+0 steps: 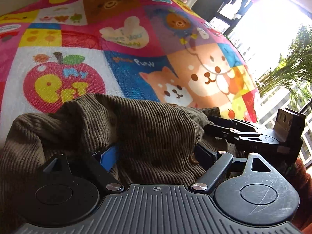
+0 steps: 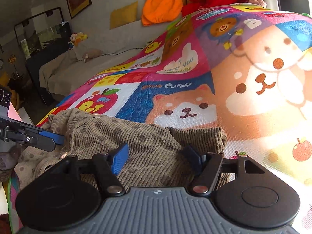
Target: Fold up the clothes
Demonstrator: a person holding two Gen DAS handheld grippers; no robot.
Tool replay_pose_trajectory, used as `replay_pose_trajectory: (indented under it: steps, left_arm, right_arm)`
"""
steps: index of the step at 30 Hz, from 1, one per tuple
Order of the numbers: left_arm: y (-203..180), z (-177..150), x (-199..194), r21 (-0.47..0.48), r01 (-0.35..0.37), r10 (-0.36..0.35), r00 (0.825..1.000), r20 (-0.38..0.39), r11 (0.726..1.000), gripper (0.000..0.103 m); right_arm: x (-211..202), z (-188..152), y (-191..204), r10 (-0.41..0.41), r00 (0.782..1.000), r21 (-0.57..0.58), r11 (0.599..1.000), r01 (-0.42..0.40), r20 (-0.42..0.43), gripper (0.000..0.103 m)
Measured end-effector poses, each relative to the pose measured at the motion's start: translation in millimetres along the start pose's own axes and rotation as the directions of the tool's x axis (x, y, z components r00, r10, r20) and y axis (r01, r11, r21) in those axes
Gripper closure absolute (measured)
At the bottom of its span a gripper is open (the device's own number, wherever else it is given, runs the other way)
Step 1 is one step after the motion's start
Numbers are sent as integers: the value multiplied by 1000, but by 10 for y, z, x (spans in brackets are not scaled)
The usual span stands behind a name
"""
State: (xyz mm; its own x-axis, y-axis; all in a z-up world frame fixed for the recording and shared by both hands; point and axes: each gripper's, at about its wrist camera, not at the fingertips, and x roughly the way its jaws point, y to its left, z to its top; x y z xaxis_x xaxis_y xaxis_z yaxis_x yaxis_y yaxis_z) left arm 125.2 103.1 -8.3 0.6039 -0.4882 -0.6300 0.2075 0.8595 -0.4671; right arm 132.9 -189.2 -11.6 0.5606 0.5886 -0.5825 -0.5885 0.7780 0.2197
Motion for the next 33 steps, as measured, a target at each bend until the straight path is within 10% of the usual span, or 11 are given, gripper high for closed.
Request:
replay_pose_trajectory:
  steps: [5, 19, 22, 25, 33]
  left_arm:
    - [-14, 380, 334, 89, -59, 59, 998, 3, 994, 15]
    - [-145, 179, -120, 138, -189, 186, 982, 36, 972, 10]
    - [-128, -19, -516, 9, 42, -42, 999, 22, 999, 6]
    - [-75, -248, -523, -151, 214, -223, 974, -43, 965, 5]
    - [163, -14, -7, -161, 92, -102, 993, -58, 983, 11]
  right_arm:
    - [114, 88, -79, -55, 998, 52, 997, 54, 18, 35]
    - [-29, 369, -301, -243, 970, -27, 969, 244, 31, 25]
    - [114, 232, -389, -287, 958, -68, 956, 286, -15, 25]
    - [86, 110, -398, -275, 961, -76, 959, 275, 2, 26]
    - [-64, 27, -293, -301, 954, -178, 938, 297, 8, 31]
